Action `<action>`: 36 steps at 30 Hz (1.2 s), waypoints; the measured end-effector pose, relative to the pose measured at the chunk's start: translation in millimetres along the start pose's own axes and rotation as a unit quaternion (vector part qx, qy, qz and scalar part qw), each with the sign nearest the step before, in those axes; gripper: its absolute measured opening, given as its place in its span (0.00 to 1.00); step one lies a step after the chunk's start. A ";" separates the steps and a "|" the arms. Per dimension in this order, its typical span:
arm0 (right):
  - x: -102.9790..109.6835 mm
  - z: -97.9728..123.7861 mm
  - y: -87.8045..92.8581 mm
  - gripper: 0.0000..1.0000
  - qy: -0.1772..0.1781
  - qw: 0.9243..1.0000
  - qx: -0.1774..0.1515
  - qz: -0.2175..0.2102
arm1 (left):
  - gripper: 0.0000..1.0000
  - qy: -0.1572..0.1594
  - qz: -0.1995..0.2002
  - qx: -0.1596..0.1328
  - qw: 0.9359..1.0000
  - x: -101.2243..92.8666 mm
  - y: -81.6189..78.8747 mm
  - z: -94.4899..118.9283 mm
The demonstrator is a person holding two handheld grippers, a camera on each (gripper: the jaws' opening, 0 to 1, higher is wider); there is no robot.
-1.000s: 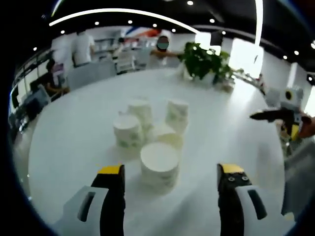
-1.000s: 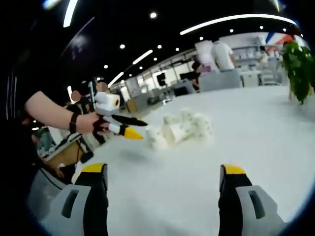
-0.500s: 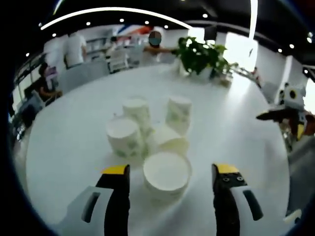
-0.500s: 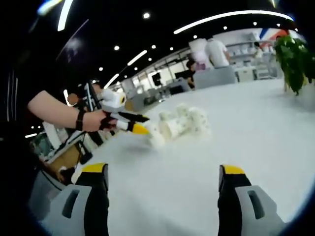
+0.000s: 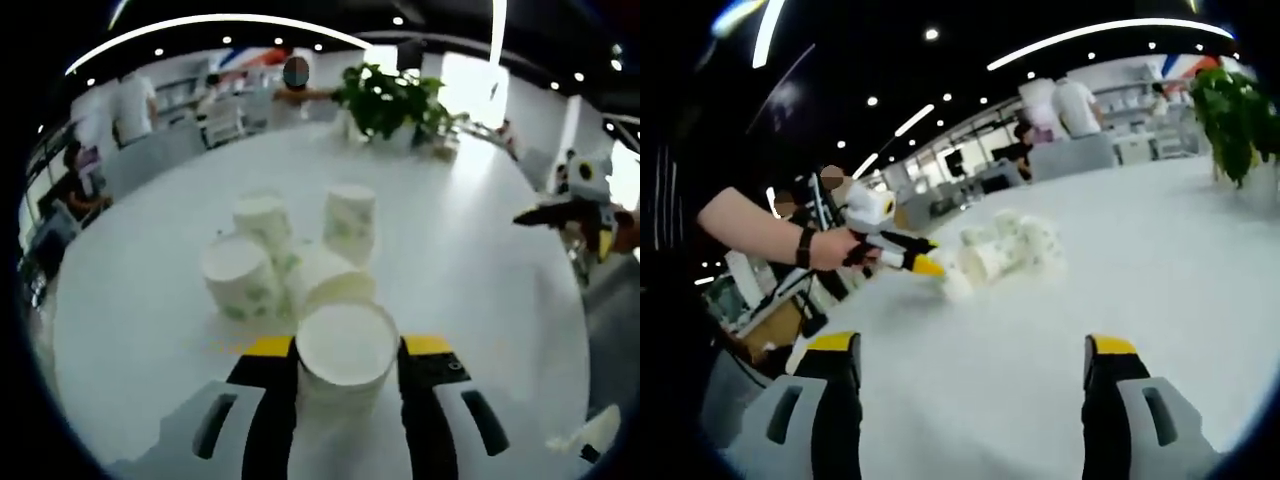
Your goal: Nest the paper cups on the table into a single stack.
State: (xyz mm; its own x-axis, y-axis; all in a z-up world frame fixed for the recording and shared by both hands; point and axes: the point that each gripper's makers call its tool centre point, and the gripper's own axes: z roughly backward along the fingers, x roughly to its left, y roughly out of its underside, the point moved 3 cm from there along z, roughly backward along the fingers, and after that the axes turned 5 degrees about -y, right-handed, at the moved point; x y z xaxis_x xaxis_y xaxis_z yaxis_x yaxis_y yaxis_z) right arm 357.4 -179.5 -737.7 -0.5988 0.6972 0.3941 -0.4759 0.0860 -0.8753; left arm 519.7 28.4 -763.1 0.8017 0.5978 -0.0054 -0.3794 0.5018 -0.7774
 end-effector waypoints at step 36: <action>32.5 12.2 -22.2 0.88 -0.021 0.999 -0.022 0.023 | 0.36 -0.003 0.004 -0.032 0.999 -42.3 -21.3 56.5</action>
State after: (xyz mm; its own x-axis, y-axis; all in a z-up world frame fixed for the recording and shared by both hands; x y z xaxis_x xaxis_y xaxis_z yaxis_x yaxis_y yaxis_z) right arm 340.7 -167.4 -702.1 -0.6457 0.6712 0.3640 -0.4198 0.0862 -0.9035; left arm 467.8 27.7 -710.8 0.7951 0.6064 -0.0081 -0.3562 0.4561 -0.8156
